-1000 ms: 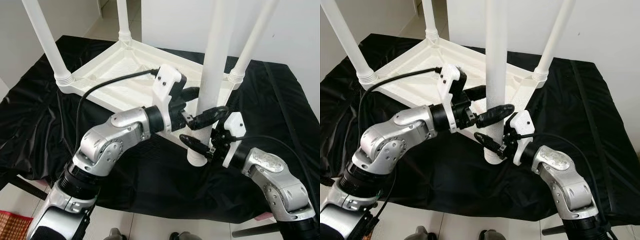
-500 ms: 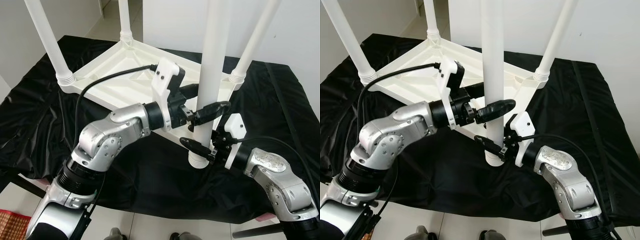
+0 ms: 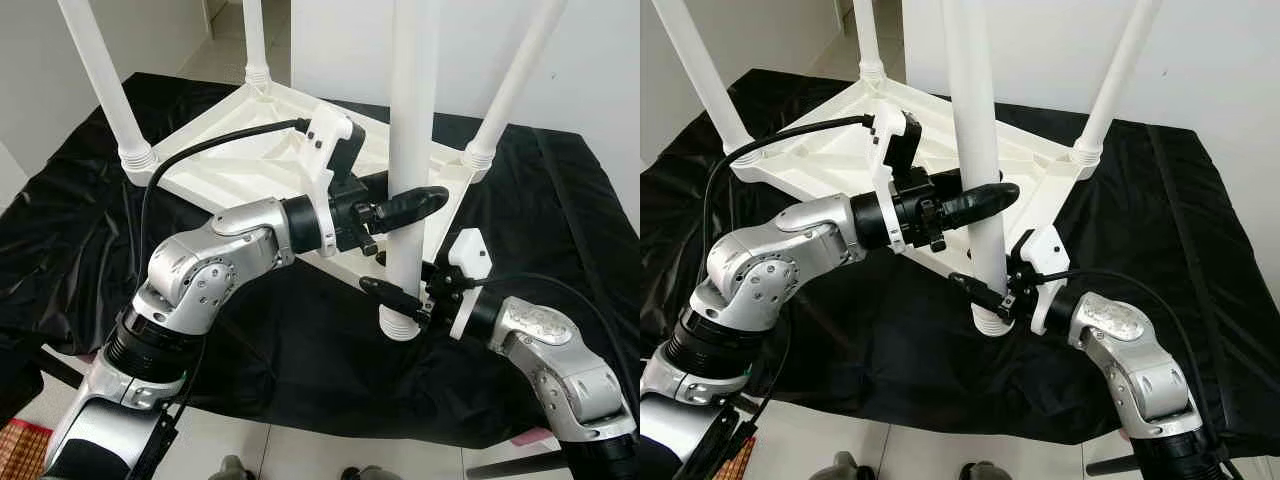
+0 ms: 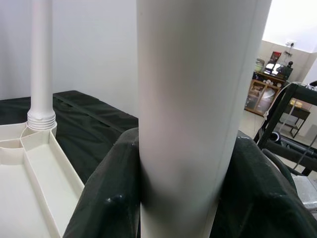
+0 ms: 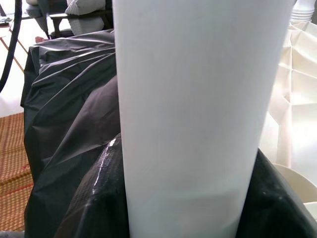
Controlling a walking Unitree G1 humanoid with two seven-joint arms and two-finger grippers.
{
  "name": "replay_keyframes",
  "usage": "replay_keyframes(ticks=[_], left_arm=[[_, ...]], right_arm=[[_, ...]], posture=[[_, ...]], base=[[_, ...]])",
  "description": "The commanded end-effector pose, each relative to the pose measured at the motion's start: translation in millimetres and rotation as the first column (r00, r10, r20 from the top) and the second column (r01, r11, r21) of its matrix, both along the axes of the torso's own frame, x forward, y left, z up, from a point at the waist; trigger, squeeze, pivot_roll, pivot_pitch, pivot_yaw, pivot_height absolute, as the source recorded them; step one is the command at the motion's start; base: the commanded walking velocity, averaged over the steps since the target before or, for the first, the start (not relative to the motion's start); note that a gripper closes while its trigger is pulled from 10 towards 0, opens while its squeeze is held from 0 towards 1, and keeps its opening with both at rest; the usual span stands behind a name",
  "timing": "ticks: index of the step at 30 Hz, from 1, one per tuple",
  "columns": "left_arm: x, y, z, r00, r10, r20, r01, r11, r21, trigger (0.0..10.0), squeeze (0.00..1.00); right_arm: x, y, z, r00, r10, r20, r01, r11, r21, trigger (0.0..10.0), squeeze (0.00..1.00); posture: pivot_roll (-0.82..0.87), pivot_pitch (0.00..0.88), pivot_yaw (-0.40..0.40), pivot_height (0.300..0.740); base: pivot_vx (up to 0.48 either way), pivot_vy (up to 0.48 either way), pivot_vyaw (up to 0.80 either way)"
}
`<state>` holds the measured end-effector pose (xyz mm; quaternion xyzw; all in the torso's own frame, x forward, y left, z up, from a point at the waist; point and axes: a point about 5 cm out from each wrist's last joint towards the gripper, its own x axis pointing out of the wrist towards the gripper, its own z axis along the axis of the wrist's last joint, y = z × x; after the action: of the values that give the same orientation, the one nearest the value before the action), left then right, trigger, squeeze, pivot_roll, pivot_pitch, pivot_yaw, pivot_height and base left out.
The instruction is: Building children table
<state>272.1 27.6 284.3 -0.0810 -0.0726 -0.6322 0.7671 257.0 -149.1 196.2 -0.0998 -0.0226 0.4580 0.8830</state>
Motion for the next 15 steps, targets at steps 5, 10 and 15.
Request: replay_keyframes(ticks=[5, 10, 15], left_arm=[[-10.2, -5.3, 5, 0.977, -0.183, 0.108, 0.180, 0.983, 0.040, 10.0, 0.00], [3.6, -7.4, 11, 0.993, -0.062, 0.104, 0.058, 0.997, 0.047, 10.0, 0.00], [33.3, -2.2, 24, 0.987, 0.161, 0.012, -0.161, 0.986, 0.046, 10.0, 0.00]], right_arm=[[16.4, -6.2, 3, 0.990, -0.141, 0.023, 0.140, 0.990, 0.018, 10.0, 1.00], [24.1, -7.6, 9, 0.973, -0.223, 0.051, 0.220, 0.974, 0.062, 10.0, 1.00], [34.8, -4.1, 17, 0.930, -0.352, 0.103, 0.343, 0.934, 0.098, 10.0, 0.00]], posture=[[-0.01, 0.073, -0.014, 0.740], [-0.01, 0.083, -0.018, 0.740], [0.00, 0.096, -0.026, 0.740]], base=[[0.000, 0.000, 0.00], [0.000, 0.000, 0.00], [0.000, 0.000, 0.00]])
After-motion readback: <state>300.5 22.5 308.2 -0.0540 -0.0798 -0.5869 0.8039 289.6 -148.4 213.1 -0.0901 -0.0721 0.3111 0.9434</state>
